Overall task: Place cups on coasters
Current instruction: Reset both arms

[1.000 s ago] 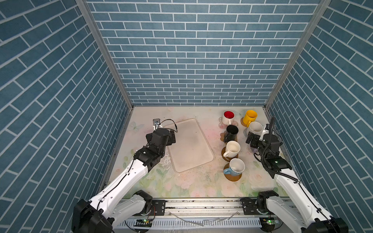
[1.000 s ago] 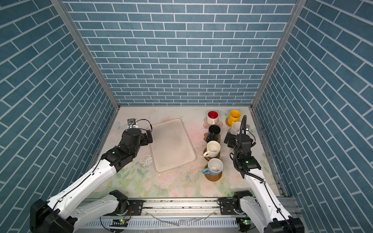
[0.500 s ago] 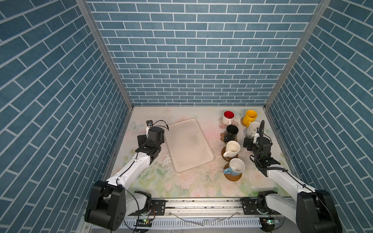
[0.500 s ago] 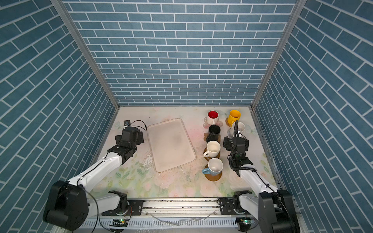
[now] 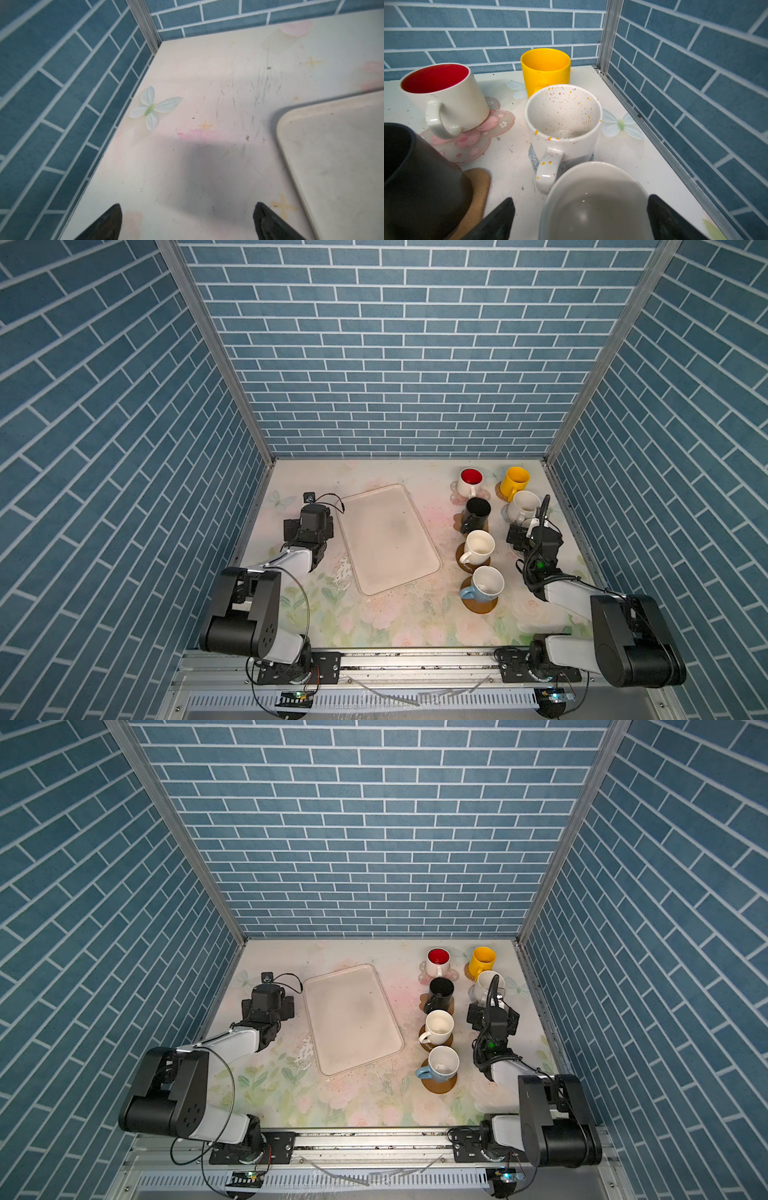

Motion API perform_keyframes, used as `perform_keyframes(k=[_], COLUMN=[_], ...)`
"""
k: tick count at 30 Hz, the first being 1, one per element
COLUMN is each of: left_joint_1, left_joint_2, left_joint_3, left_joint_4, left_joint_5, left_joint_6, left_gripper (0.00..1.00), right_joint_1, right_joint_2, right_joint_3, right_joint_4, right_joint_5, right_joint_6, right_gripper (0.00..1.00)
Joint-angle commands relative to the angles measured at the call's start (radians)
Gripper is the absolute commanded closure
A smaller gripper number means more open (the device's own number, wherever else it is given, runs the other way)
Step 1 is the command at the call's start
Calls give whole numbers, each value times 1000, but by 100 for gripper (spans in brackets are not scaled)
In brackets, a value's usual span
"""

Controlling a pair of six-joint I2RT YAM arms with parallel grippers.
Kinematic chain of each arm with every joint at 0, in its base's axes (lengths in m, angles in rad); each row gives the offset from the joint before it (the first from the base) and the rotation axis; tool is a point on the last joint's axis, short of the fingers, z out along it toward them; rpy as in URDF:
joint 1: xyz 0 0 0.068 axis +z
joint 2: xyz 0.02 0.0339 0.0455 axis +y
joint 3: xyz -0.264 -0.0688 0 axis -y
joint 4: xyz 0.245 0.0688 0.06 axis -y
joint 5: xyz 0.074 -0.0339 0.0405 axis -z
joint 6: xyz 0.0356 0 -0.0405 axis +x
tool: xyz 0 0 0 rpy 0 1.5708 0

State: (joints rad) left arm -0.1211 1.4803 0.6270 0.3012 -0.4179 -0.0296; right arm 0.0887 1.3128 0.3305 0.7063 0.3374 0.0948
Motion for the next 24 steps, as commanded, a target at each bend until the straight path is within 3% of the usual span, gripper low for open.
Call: perform_keyframes(k=[1,7,14,24], left_joint_1=[37,87,86,81], left_joint_2=[7,31,61,-27], left_joint_3=[-20,-18,9,-158], left_joint_4=[96,140,118,336], left_joint_5=[65,106,106,73], left_joint_6=[20,3,7,1], left_gripper=[1,1,1,1], right_joint_1=[-7,-11,-12,-13], right_joint_2=[31,135,132,152], right_joint_3=[-19,-87,-101,-154], right_joint_4=[132,384,404,526], right_joint_5=[20,20,21,-3], right_joint_6=[-56,-79,-74,-88], right_gripper=[1,1,1,1])
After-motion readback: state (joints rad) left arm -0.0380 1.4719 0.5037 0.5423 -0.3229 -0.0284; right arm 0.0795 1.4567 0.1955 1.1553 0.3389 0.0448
